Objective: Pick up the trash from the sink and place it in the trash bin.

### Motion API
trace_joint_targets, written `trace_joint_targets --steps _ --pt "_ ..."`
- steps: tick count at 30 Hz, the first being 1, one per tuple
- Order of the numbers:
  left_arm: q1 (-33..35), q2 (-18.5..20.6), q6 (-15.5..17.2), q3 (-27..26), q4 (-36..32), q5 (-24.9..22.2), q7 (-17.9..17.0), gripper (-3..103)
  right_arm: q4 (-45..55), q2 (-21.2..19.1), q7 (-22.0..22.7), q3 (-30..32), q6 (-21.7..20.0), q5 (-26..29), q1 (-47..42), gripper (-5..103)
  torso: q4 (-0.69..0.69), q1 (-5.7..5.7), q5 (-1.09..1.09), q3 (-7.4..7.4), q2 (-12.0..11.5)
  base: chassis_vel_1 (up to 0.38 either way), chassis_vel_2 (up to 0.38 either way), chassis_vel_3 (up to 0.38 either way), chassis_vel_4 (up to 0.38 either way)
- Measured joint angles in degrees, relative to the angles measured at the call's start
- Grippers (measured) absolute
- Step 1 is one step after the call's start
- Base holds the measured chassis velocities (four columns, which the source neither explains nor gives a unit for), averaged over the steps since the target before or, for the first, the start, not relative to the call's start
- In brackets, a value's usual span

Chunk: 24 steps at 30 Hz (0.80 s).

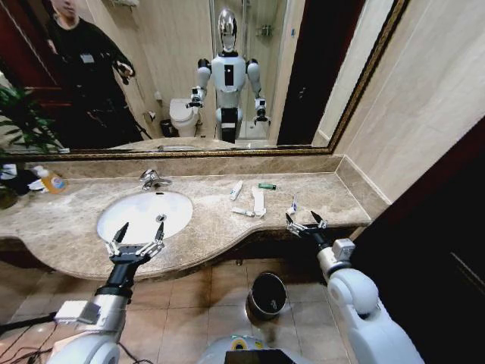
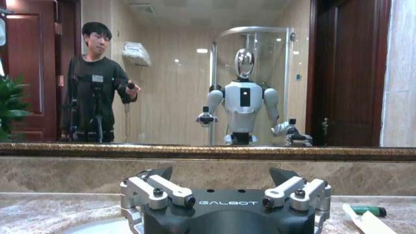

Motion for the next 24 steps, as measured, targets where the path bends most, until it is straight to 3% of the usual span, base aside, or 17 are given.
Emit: trace_joint_targets --steps 21,24 --pt "0.0 0.0 0.0 0.0 0.0 0.0 0.0 100 -9.36 -2.71 1.25 -1.88 1.48 1.69 8.68 100 0.0 0.0 0.0 0.0 0.0 0.0 0.0 0.0 0.0" --pt "0.0 0.0 0.0 0.0 0.0 0.0 0.0 100 -10.78 -2.98 3.36 -3.3 1.46 2.13 11.19 100 0.0 0.0 0.0 0.0 0.0 0.0 0.0 0.0 0.0"
